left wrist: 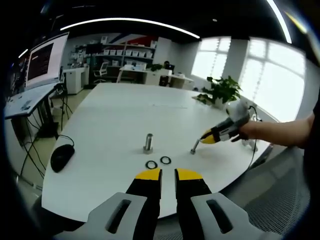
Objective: Place the washer onto the threaded stud by aligning its center hole with the stud, sliding it down to the base, and recovering from edge contact or off-axis alignment until the washer reaches the visible bottom stop.
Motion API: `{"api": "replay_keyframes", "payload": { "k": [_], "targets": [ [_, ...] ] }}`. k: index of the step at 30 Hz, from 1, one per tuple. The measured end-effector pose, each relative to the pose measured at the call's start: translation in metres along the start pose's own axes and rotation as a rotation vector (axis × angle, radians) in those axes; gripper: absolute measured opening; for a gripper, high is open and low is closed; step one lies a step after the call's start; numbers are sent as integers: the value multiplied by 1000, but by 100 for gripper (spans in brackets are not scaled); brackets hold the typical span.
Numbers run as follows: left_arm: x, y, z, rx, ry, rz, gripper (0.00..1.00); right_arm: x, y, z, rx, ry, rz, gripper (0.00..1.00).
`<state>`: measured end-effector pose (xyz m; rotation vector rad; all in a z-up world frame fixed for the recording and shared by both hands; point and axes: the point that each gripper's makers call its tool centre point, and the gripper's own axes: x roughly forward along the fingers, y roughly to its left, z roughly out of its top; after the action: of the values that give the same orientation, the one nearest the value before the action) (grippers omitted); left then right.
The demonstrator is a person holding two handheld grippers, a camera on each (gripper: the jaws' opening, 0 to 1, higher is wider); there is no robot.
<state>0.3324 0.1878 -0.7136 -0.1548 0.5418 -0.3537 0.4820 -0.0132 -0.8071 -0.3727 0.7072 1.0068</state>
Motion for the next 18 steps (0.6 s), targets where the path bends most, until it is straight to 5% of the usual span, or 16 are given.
{"api": "replay_keyframes", "payload": {
  "k": [18],
  "targets": [
    [0, 0, 0, -1, -1, 1, 7, 2, 13, 18, -55, -48, 32, 15]
  ]
}}
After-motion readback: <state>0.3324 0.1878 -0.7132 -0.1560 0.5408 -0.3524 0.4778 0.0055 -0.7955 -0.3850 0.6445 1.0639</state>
